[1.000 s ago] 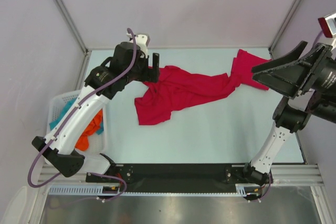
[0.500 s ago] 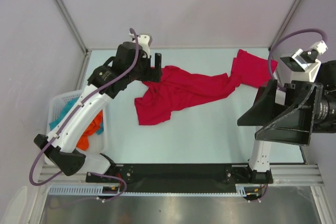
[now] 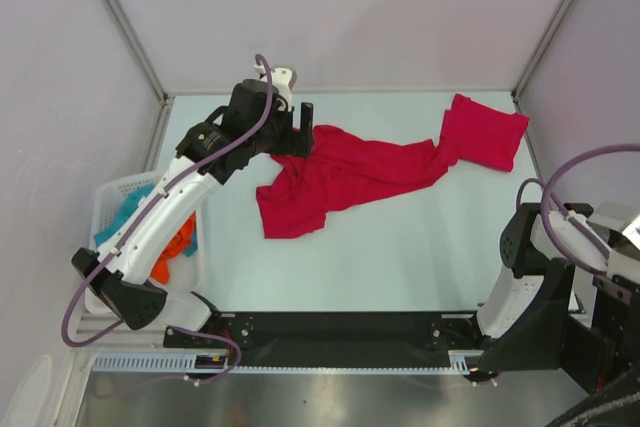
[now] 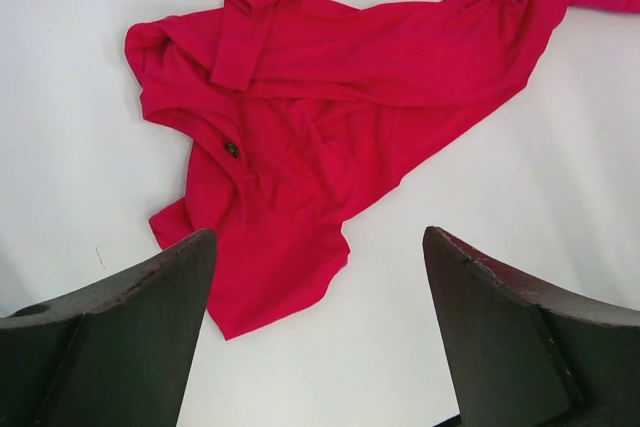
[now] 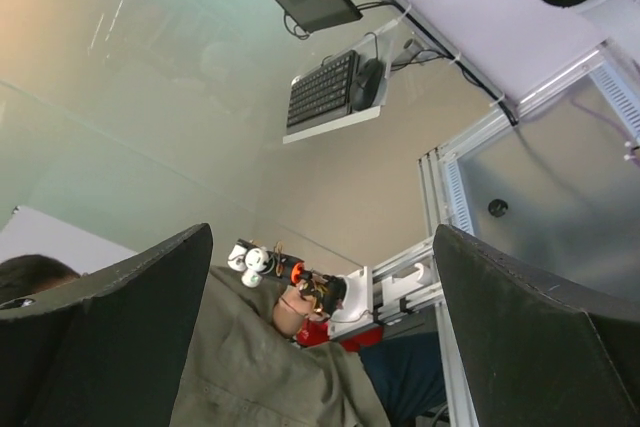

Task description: Fold and stack the t-shirts

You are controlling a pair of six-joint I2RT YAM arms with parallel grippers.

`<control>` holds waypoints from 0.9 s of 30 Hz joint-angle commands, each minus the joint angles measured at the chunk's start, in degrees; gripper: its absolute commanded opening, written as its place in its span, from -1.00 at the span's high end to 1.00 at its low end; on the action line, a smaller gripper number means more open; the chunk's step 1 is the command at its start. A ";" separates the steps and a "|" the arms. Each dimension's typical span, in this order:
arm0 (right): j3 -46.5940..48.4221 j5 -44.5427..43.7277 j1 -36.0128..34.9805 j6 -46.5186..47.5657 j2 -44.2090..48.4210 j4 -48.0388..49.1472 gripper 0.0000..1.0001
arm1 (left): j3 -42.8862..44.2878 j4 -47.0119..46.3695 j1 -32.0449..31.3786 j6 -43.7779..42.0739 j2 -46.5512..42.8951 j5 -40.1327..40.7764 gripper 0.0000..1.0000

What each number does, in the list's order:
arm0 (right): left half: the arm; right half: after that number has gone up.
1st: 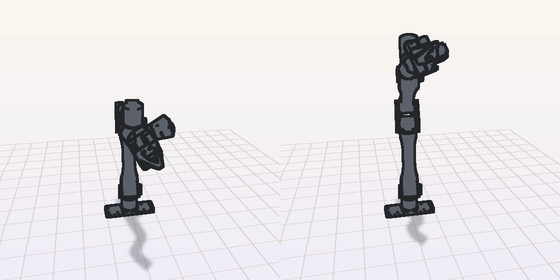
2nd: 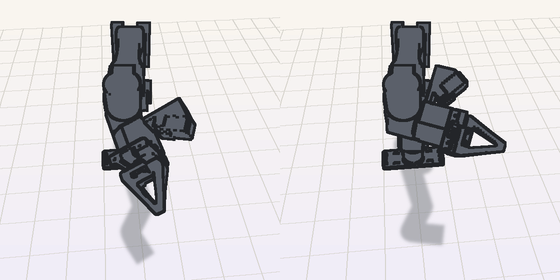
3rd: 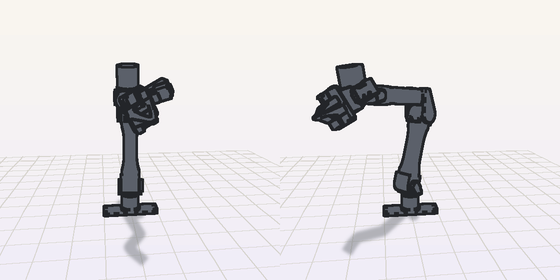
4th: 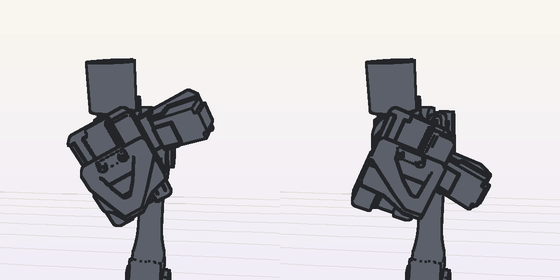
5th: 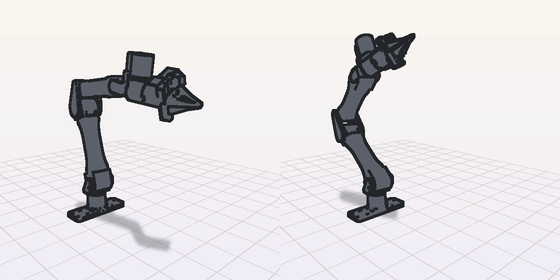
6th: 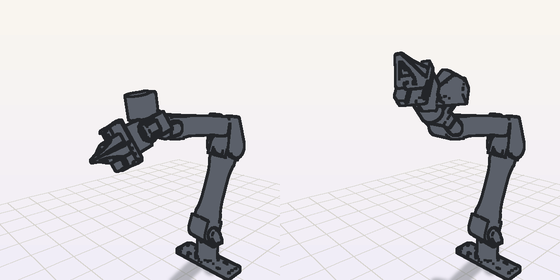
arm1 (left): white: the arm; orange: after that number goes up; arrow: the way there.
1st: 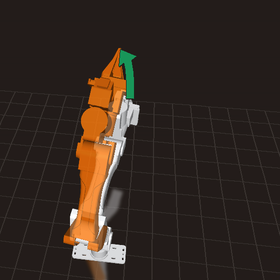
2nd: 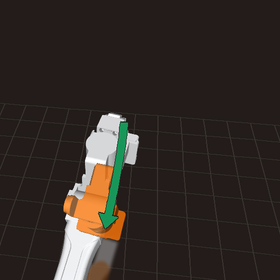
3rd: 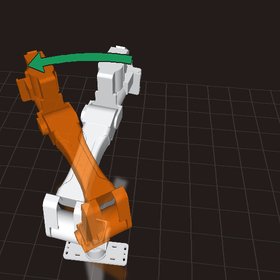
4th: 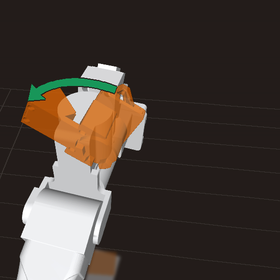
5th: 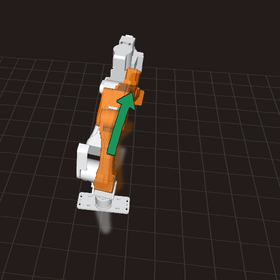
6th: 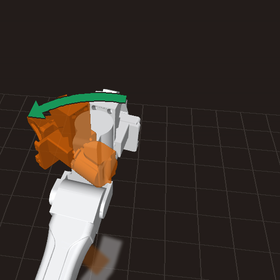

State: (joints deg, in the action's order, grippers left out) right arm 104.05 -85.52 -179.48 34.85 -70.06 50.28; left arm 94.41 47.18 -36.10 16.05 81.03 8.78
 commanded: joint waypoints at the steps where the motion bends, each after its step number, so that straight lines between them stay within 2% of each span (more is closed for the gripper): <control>1: 2.90 -15.56 -2.37 -1.38 -1.21 9.20 -0.99 | 1.83 -2.18 -0.38 0.47 -0.26 -1.30 -0.79; 3: 5.10 -15.65 -2.37 0.55 -2.97 10.10 -0.99 | 1.74 -2.53 -0.38 0.29 -0.44 -1.65 -0.78; 6: 13.35 -15.65 -2.37 5.22 -7.79 10.98 -0.99 | 0.87 -4.02 -0.38 0.03 -1.14 -2.53 -0.79; 7: 19.98 -15.73 -2.37 6.71 -11.55 10.98 -1.00 | 0.60 -4.37 -0.38 -0.06 -1.40 -2.80 -0.79; 10: 27.85 -15.73 -2.37 8.75 -16.41 11.24 -1.00 | -0.45 -5.34 -0.38 -0.76 -2.37 -3.41 -0.79; 13: 39.35 -15.82 -2.37 10.75 -23.78 11.15 -1.00 | -1.94 -6.66 -0.29 -1.20 -3.60 -4.38 -0.80; 14: 46.00 -15.65 -2.37 11.90 -27.72 11.07 -1.00 | -2.73 -7.01 -0.29 -1.29 -4.30 -5.16 -0.80; 15: 47.89 -15.73 -2.37 14.17 -28.89 10.98 -0.99 | -3.09 -7.80 -0.29 -1.20 -4.74 -5.61 -0.80; 17: 48.18 -15.73 -2.37 16.64 -28.82 10.89 -1.00 | -4.05 -8.07 -0.29 -1.20 -5.45 -6.31 -0.80; 20: 34.85 -15.73 -2.37 10.96 -21.45 11.42 -0.99 | -4.76 -8.33 -0.20 -1.11 -6.67 -7.19 -0.80; 21: 28.47 -15.73 -2.37 9.20 -17.78 13.68 -0.99 | -5.02 -8.50 -0.29 -1.20 -6.94 -6.93 -0.80; 22: 26.84 -15.65 -2.37 9.79 -16.78 16.31 -1.00 | -5.46 -8.68 -0.20 -1.03 -7.12 -6.84 -0.79; 23: 26.12 -15.65 -2.37 12.23 -16.43 19.47 -1.00 | -5.64 -8.94 -0.20 -0.76 -7.29 -6.75 -0.80; 24: 28.20 -15.73 -2.37 17.91 -17.81 30.29 -1.00 | -5.73 -8.95 -0.20 -0.67 -7.38 -6.75 -0.80; 25: 31.88 -15.65 -2.37 26.06 -19.57 32.66 -1.00 | -5.90 -9.03 -0.20 -0.59 -7.21 -6.84 -0.80; 27: 39.26 -15.82 -2.37 30.43 -23.17 32.86 -1.00 | -5.91 -9.21 -0.20 -0.32 -6.94 -6.75 -0.79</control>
State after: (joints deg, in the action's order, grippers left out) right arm 132.99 -86.19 -179.57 52.01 -91.39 67.48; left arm 88.90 40.71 -36.25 15.90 75.29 2.76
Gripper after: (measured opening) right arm 0.995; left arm 0.898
